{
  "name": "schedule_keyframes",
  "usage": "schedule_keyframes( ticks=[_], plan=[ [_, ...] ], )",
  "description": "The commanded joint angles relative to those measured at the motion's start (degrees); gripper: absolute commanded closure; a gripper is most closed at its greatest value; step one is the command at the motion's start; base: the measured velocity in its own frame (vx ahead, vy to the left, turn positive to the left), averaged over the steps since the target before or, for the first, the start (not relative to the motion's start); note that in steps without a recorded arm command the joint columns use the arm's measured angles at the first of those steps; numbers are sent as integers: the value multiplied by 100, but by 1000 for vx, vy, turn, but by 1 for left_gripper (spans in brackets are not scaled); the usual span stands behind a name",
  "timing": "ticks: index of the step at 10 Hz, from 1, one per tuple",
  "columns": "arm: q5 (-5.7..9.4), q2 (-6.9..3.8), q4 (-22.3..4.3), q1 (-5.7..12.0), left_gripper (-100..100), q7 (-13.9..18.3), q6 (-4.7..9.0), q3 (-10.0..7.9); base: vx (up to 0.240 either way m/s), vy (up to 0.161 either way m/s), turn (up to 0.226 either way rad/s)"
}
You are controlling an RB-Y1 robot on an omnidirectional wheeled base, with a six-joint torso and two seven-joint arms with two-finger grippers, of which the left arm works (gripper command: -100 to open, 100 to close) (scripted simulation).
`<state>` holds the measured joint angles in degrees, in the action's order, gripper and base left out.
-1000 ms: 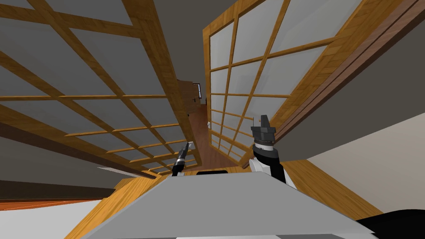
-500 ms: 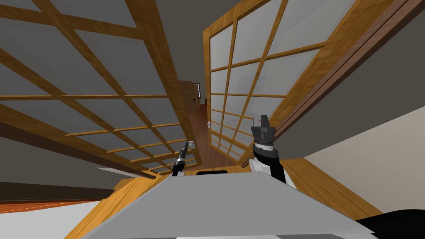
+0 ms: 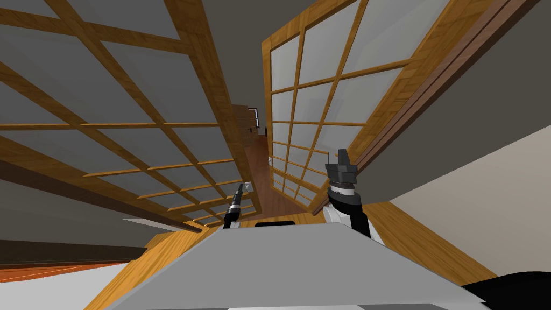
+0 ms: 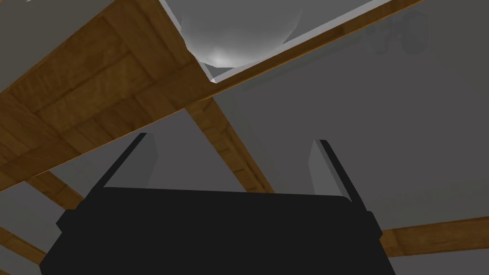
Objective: Push the door open
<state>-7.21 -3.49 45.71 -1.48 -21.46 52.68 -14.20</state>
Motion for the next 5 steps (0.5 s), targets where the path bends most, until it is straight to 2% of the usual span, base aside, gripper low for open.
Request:
schedule_keyframes(
  ticks=[1,2,4,5],
  plan=[
    [134,-10,-23,20,-100,286,4,56,-30,10,-44],
    [134,-10,-23,20,-100,313,4,56,-24,6,-17],
    [366,-21,-52,49,-100,694,5,157,-35,10,-43],
    [366,-21,-52,49,-100,781,5,157,-33,14,-24]
  ],
)
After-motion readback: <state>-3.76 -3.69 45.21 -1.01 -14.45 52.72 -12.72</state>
